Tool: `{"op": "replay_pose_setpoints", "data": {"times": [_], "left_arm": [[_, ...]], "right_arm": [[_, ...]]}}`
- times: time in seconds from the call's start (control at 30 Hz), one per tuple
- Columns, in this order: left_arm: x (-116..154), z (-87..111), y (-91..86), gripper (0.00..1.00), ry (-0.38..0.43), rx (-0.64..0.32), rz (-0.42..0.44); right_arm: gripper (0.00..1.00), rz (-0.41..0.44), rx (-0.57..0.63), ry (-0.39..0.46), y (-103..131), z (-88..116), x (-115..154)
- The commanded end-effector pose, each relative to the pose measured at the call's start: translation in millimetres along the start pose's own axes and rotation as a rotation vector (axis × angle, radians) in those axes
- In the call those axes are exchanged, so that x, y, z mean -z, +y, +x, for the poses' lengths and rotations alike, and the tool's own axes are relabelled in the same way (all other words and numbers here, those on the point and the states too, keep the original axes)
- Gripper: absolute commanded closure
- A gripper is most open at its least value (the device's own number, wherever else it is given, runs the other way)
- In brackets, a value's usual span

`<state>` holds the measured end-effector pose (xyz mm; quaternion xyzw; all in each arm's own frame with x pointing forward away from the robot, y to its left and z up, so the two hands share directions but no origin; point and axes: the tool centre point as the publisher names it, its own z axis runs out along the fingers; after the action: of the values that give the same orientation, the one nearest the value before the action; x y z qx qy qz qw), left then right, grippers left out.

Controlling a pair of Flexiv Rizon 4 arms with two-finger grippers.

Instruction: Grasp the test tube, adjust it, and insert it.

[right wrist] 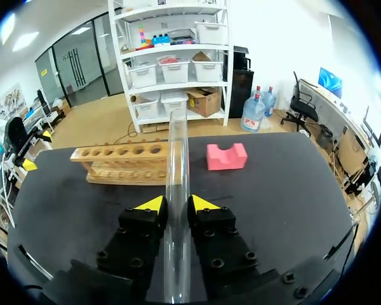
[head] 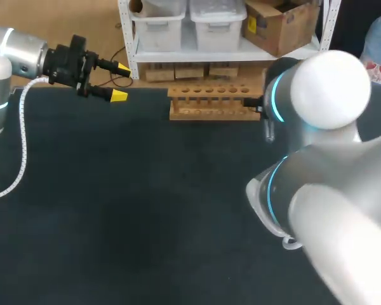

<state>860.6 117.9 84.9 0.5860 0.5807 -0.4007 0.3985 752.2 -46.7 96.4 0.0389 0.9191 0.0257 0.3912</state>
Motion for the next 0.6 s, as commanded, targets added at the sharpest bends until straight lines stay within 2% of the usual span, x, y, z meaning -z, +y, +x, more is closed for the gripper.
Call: {"op": "replay_pose_setpoints", "data": {"times": [0.03,0.3,0.6], "left_arm": [[0,0.4,0.7,0.00,0.001,0.000,0.001],[0,0.4,0.7,0.00,0.001,0.000,0.001],[0,0.4,0.7,0.00,0.001,0.000,0.001]], "right_arm": [[1.00,0.046,0.006,0.001,18,3,-3],[1.00,0.023,0.027,0.023,46,8,-15],[1.00,0.006,0.046,0.057,65,9,-38]]}}
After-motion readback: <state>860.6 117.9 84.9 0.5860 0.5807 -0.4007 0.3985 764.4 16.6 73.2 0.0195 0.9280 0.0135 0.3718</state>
